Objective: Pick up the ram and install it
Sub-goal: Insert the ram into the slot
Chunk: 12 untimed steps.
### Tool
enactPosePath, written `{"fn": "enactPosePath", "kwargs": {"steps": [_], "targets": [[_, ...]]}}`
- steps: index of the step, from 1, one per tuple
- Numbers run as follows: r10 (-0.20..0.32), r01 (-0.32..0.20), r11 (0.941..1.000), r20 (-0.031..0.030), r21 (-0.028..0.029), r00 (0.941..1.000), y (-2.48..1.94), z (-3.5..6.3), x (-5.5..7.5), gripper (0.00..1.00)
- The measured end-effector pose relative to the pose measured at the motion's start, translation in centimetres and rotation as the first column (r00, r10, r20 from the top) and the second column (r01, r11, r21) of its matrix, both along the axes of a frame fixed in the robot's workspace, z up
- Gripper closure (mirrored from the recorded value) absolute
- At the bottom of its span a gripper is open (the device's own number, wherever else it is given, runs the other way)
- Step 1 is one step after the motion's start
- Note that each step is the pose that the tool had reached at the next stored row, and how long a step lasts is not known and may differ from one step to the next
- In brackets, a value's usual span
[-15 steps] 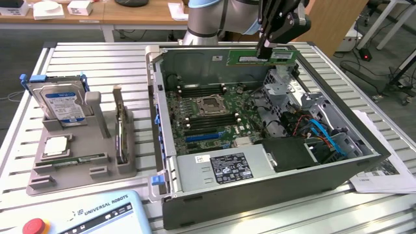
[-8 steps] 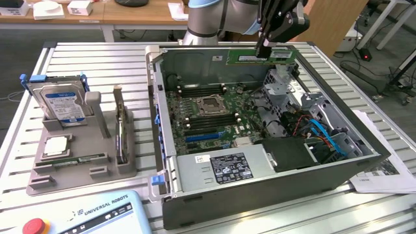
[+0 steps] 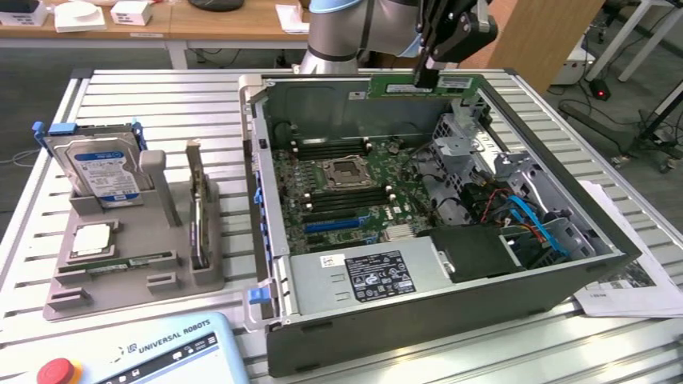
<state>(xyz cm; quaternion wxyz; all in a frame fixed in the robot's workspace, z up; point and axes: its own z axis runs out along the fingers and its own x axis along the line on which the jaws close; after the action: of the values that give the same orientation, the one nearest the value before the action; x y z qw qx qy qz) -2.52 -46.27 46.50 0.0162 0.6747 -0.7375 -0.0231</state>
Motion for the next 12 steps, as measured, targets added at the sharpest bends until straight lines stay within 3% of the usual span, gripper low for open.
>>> {"fn": "enactPosePath", "kwargs": {"steps": [12], "targets": [[0.000, 0.000, 1.0000, 0.0000, 0.0000, 1.0000, 2.33, -0.28, -0.6, 0.87]]}}
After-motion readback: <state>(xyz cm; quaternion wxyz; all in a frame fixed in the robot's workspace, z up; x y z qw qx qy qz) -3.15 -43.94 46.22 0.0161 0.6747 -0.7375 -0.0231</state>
